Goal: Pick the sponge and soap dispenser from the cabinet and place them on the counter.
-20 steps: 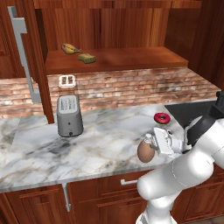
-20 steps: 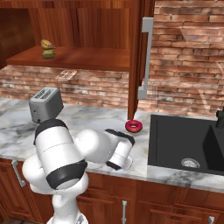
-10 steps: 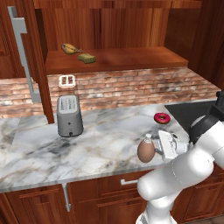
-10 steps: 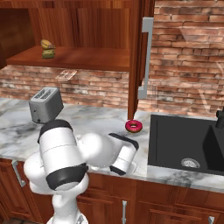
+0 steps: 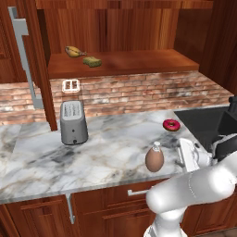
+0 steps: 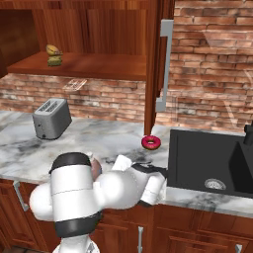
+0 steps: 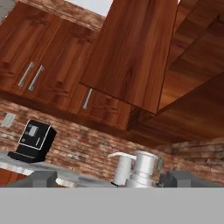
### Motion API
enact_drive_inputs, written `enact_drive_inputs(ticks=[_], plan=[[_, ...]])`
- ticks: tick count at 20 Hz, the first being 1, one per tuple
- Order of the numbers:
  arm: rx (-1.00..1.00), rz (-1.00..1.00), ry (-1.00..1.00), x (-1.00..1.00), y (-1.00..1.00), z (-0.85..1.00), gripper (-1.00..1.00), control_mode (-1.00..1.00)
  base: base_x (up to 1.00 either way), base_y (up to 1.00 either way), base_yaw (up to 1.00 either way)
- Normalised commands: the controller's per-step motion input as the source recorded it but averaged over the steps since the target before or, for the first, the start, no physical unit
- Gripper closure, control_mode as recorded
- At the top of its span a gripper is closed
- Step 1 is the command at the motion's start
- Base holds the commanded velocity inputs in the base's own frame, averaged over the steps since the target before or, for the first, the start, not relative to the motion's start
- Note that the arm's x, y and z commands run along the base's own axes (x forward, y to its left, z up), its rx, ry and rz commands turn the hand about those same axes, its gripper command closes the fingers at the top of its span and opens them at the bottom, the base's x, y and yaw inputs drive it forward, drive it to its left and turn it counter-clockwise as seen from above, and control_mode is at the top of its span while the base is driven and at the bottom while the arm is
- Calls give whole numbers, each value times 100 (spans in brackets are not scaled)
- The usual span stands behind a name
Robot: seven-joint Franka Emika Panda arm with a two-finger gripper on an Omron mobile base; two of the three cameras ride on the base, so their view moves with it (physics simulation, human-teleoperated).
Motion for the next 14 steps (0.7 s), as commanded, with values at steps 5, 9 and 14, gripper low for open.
enact_drive_inputs(ticks=[5,9,14], plan=[[3,1,-21,-30,10,67,-100,-100,0,0,0],[2,4,-19,-19,13,88,-100,-100,0,0,0],[0,3,-6,-1,41,78,-100,-100,0,0,0]])
